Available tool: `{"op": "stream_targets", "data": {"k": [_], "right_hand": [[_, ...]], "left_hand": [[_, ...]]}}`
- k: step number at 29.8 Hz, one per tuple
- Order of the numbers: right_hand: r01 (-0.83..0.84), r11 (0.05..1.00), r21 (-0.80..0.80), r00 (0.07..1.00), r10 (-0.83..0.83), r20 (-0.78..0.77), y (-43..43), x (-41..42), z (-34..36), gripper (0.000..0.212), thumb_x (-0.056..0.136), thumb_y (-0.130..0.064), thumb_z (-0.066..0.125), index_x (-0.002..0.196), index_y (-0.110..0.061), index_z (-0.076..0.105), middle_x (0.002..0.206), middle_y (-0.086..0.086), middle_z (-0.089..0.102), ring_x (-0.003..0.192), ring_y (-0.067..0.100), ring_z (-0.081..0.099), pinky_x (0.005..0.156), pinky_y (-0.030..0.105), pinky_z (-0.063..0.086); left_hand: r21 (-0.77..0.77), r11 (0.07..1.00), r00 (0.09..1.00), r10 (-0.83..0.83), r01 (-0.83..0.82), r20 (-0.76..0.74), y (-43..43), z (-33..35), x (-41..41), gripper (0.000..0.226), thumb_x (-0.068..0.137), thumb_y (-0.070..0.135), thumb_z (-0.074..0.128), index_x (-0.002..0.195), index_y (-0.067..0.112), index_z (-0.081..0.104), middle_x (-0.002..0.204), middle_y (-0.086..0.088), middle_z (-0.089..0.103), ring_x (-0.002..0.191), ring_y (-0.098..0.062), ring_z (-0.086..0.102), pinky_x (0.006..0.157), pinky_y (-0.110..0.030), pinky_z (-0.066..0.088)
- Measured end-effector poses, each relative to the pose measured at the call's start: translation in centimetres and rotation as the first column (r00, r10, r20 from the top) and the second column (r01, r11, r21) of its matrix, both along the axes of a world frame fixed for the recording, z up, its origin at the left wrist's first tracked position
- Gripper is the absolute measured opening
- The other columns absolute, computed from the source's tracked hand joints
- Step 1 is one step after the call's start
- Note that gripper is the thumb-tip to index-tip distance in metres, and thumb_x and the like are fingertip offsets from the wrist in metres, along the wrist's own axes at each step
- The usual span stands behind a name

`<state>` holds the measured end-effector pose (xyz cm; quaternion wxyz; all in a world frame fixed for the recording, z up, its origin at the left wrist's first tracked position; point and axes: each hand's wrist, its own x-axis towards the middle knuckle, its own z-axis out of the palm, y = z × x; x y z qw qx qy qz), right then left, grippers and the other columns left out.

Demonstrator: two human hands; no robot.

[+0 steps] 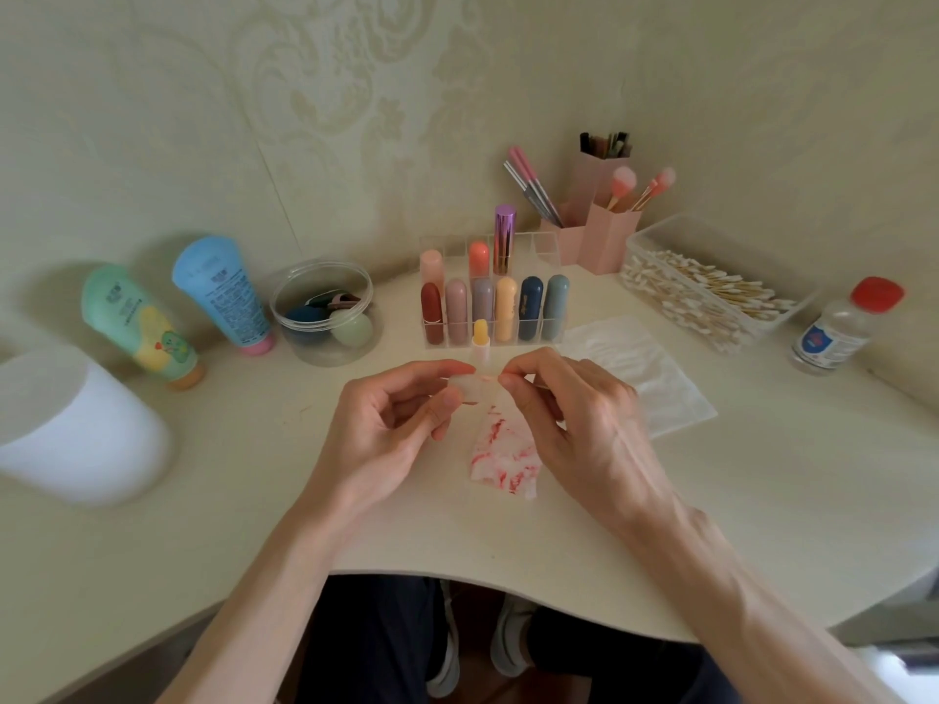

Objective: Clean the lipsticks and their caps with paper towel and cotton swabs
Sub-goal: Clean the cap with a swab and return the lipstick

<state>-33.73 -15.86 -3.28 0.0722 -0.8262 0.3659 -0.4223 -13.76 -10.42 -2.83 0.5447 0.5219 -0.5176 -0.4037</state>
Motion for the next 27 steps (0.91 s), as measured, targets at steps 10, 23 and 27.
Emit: {"op": "stream_targets", "data": {"k": [10,23,27], "right_hand": [[-0.035,0.999,0.028,0.999,0.035,-0.024,0.27,0.10,-0.22,0.018,0.107,-0.026,0.059,0.101,-0.014,0.071,0.072,-0.009,0.062,0.060,0.013,0.052,0.056,0.034,0.048],[-0.061,0.998,-0.014,0.998,0.061,0.010,0.28,-0.09,-0.11,0.015,0.105,-0.019,0.062,0.099,-0.010,0.073,0.073,-0.008,0.060,0.062,0.010,0.046,0.061,0.029,0.044],[-0.026,1.000,-0.015,1.000,0.026,0.008,0.22,-0.08,-0.01,0.014,0.106,-0.019,0.062,0.099,-0.011,0.072,0.075,-0.015,0.049,0.065,0.004,0.037,0.064,0.023,0.038]], "left_hand": [[-0.009,0.999,0.995,0.053,-0.054,-0.079,0.10,0.02,0.09,0.023,0.089,0.022,0.072,0.110,0.016,0.079,0.081,-0.020,0.070,0.067,-0.014,0.056,0.072,-0.018,0.049],[-0.065,0.998,0.998,0.027,-0.024,0.049,-0.10,-0.43,0.03,0.020,0.093,0.016,0.071,0.111,0.012,0.078,0.076,-0.012,0.069,0.064,-0.014,0.055,0.074,-0.020,0.050],[-0.069,0.998,0.999,0.011,-0.007,0.052,-0.20,-0.67,0.11,0.022,0.092,0.016,0.071,0.112,0.011,0.078,0.080,-0.013,0.072,0.064,-0.016,0.057,0.074,-0.021,0.052]]}}
